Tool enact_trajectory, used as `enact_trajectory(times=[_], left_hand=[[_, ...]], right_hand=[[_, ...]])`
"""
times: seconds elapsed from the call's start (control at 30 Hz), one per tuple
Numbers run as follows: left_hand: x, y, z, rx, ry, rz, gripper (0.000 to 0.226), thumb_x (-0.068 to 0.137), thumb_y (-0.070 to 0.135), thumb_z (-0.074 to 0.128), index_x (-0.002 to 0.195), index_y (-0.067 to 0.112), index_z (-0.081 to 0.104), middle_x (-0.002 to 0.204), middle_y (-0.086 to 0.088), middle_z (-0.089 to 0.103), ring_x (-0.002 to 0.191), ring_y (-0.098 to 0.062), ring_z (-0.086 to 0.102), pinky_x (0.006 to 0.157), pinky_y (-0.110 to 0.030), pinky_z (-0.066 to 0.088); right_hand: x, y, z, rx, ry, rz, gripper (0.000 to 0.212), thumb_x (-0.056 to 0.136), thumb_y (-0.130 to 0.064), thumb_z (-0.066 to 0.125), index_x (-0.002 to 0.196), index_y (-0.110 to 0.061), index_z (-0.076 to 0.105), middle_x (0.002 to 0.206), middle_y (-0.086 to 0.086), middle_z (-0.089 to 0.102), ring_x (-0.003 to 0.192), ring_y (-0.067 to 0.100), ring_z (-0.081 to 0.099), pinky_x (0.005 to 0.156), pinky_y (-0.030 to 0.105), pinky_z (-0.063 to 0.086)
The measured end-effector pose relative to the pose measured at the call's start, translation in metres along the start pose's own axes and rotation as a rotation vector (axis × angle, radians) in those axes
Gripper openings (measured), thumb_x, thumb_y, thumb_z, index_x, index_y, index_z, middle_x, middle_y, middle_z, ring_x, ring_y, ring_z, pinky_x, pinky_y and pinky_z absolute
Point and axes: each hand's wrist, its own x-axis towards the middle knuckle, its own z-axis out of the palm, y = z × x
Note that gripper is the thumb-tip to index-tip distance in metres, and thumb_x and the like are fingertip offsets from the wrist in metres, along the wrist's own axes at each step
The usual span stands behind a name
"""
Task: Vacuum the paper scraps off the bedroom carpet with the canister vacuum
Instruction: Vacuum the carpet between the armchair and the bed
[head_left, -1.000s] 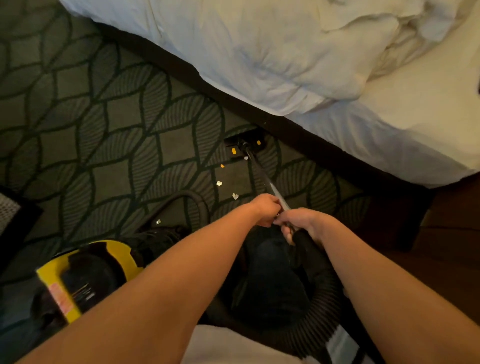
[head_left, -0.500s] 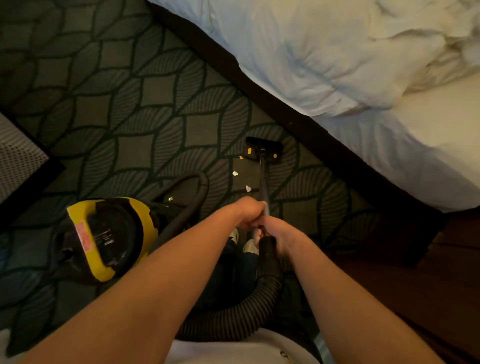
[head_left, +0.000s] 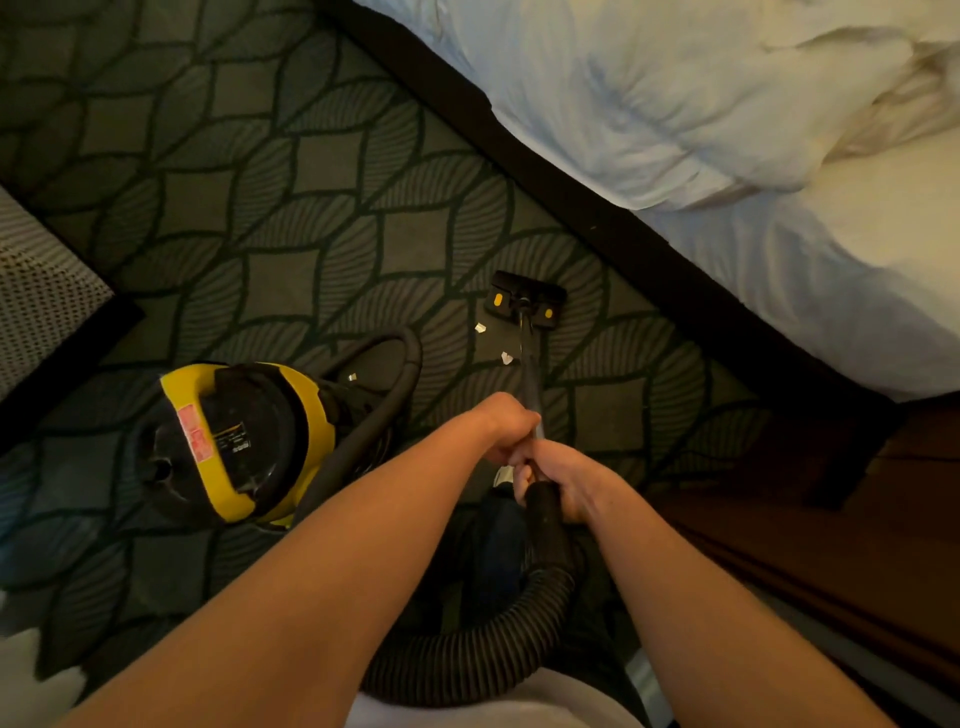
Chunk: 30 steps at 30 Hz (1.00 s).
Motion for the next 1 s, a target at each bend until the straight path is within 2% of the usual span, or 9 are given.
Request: enact_trajectory(times=[0.07,0.17,0.23,0.4,0.53,0.7,1.0], left_hand=[[-0.002,-0.009,-0.002,0.015,-0.015,-0.008,0.032,0.096,0.029,0.049,0.103,0.003,0.065,0.083,-0.013,0.067,0.075,-0.023,0.067,0.074,-0.036,0.058],[-0.011,-0.024,-0.008,0.098,-0.029,0.004,0.031,0.097,0.028,0.047,0.105,0.004,0.065,0.086,-0.011,0.066,0.071,-0.019,0.064,0.063,-0.029,0.053],[-0.016,-0.038,-0.010,0.135,-0.040,0.014,0.032,0.098,0.027,0.046,0.107,0.004,0.065,0.085,-0.009,0.065,0.070,-0.018,0.062,0.060,-0.027,0.050],[-0.027,-0.068,-0.013,0.153,-0.060,0.028,0.028,0.099,0.027,0.046,0.106,0.005,0.062,0.084,-0.008,0.065,0.078,-0.019,0.064,0.073,-0.031,0.053],[-0.038,-0.089,-0.014,0.195,-0.086,0.049,0.029,0.099,0.027,0.046,0.108,0.004,0.061,0.094,-0.011,0.068,0.081,-0.020,0.065,0.071,-0.030,0.053],[-0.047,-0.115,-0.010,0.236,-0.135,0.055,0.031,0.099,0.028,0.046,0.111,0.003,0.061,0.103,-0.012,0.069,0.096,-0.023,0.068,0.070,-0.029,0.052],[-0.067,-0.134,0.006,0.303,-0.225,0.015,0.039,0.101,0.028,0.042,0.123,-0.001,0.057,0.119,-0.016,0.066,0.106,-0.025,0.066,0.086,-0.033,0.053]], right_hand=[[0.000,0.011,0.003,0.002,-0.003,0.002,0.014,0.092,0.002,0.042,0.081,-0.006,0.046,0.054,0.001,0.036,0.032,0.006,0.037,0.033,0.015,0.038],[0.002,0.029,0.011,-0.003,-0.010,0.014,0.016,0.092,0.001,0.041,0.079,-0.007,0.045,0.049,0.001,0.036,0.030,0.006,0.037,0.032,0.015,0.037],[0.005,0.045,0.018,-0.022,0.001,0.003,0.016,0.093,0.002,0.040,0.080,-0.007,0.044,0.049,0.001,0.036,0.029,0.007,0.037,0.031,0.015,0.037],[0.008,0.078,0.031,-0.020,0.016,0.013,0.017,0.092,0.001,0.042,0.079,-0.008,0.046,0.048,0.000,0.038,0.030,0.007,0.037,0.031,0.016,0.036],[0.011,0.103,0.039,-0.055,0.050,-0.006,0.018,0.093,0.000,0.043,0.078,-0.008,0.046,0.049,0.000,0.038,0.031,0.007,0.036,0.031,0.016,0.036],[0.017,0.136,0.042,-0.075,0.096,-0.004,0.018,0.093,-0.002,0.048,0.076,-0.008,0.050,0.046,0.001,0.040,0.031,0.009,0.037,0.031,0.017,0.036],[-0.002,0.173,0.036,-0.082,0.105,0.034,0.021,0.094,-0.006,0.052,0.073,-0.009,0.049,0.050,0.000,0.041,0.035,0.009,0.038,0.034,0.018,0.038]])
